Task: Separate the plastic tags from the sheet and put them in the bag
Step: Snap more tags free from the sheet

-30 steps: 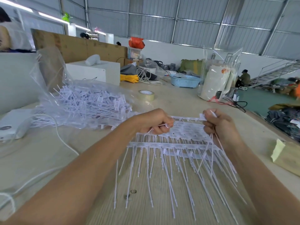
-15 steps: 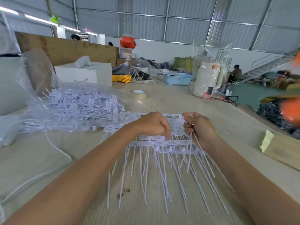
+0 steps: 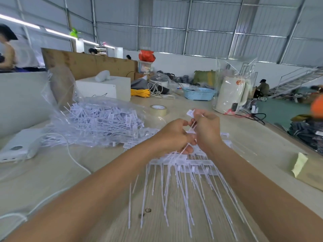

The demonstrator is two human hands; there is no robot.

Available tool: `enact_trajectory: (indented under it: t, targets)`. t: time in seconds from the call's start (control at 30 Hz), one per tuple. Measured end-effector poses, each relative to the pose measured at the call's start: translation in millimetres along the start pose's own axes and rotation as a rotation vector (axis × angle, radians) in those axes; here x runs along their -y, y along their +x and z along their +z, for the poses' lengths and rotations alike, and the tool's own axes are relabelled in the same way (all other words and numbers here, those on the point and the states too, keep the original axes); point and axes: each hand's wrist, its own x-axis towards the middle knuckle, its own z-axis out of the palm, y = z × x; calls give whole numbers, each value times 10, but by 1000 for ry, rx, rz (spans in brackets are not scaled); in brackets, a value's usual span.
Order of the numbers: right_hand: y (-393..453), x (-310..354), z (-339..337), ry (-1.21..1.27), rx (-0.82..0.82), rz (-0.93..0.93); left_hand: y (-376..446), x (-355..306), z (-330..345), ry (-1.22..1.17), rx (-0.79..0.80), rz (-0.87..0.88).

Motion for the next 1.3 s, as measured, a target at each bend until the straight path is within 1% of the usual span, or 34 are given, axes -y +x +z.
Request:
enact_trajectory:
  t: [0.1,0.2,0.27,0.33,0.37,0.4,0.43,0.5,0.53,0.57,0.6,0.7,0.73,0.83,0.93,1.03,1.1,1.2,1.23,1.3]
  targets:
    - [-75,-69,352,-106,130,-83,-148,79,-386,264,-181,9]
    - [-139,-138,735,-253,261,-203,-335,169,-886,479,-224,-82]
    - [-142,-182,921,-398,273,-381,-462,213,-1207,554,-233,-179]
    - [-82,-244,1035,-688,246,-617,-527,275,-1481,615,-286,-265]
    - [-47,-271,1078,-844,259,-689,-520,320,-1586,654,-312,-288]
    - [-9,-294,1119,-994,295,-706,-487,367,-1663,701,-319,-297]
    - [28,-314,1158,-1146,342,-683,-434,417,-1714,761,-314,-308]
    - [118,-356,1235,-1475,423,-582,-289,521,-1766,849,-361,-315]
    - [163,-371,1269,-1618,450,-532,-215,568,-1783,855,-398,-315]
    - [207,-378,1298,-1704,466,-487,-140,612,-1803,868,-423,-308]
    - [247,-381,1320,-1721,473,-449,-71,640,-1813,873,-442,-292]
    - [325,-364,1370,-1600,446,-386,126,671,-1825,834,-497,-288]
    - [334,-348,1384,-1579,421,-393,183,671,-1826,823,-514,-280]
    - [381,-327,1381,-1485,365,-469,338,680,-1849,915,-578,-270]
    - [418,-334,1341,-1356,362,-519,462,736,-1852,1003,-643,-253]
    - [410,-341,1325,-1286,387,-545,504,800,-1826,1123,-659,-277]
    - [396,-353,1313,-1254,421,-561,510,817,-1761,1188,-615,-306]
    - [383,-359,1247,-1198,489,-563,498,727,-1574,1332,-503,-439]
    - [386,-353,1200,-1185,515,-557,474,645,-1480,1404,-473,-443]
    - [399,-331,1054,-1157,592,-548,406,427,-1261,1474,-450,-331]
